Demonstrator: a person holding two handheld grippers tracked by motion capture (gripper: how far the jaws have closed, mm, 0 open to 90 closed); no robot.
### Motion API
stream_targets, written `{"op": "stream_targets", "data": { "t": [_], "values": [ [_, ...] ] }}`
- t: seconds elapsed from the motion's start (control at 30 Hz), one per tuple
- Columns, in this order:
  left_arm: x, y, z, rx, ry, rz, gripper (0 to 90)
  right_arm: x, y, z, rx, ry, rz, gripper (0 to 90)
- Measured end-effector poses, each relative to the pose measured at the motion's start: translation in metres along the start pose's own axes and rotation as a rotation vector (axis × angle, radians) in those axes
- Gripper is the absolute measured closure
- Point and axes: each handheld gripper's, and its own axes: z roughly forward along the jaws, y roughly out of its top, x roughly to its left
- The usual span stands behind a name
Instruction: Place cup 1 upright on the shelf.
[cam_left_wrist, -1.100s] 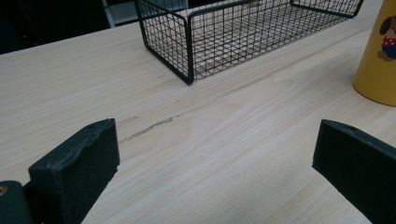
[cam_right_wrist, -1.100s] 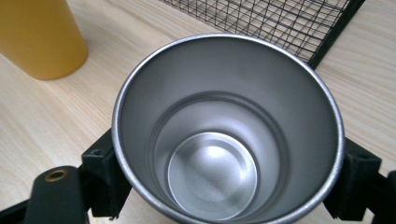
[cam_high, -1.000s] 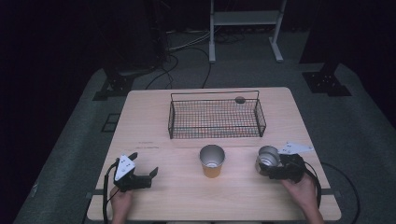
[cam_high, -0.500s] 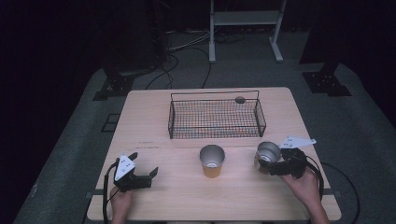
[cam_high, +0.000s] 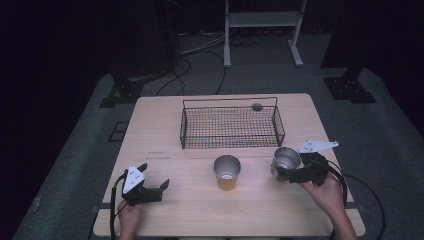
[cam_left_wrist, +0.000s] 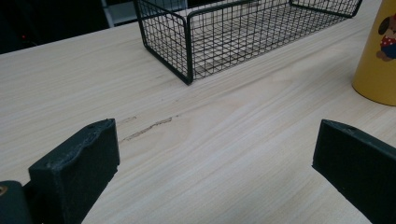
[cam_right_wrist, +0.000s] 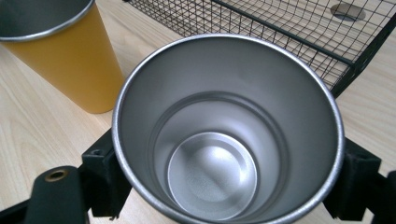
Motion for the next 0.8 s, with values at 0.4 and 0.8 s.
{"op": "stream_targets", "data": {
  "t": [0.4, 0.8],
  "values": [
    [0.000, 0.000, 0.000, 0.002, 0.001, -0.001, 0.0, -0.005, 0.018, -0.006, -0.004, 0.032, 0.004, 17.7],
    [0.000, 0.000, 0.000, 0.001, 0.000, -0.003, 0.0, -0.009, 0.038, -0.012, -0.007, 0.040, -0.008, 17.7]
  ]
}}
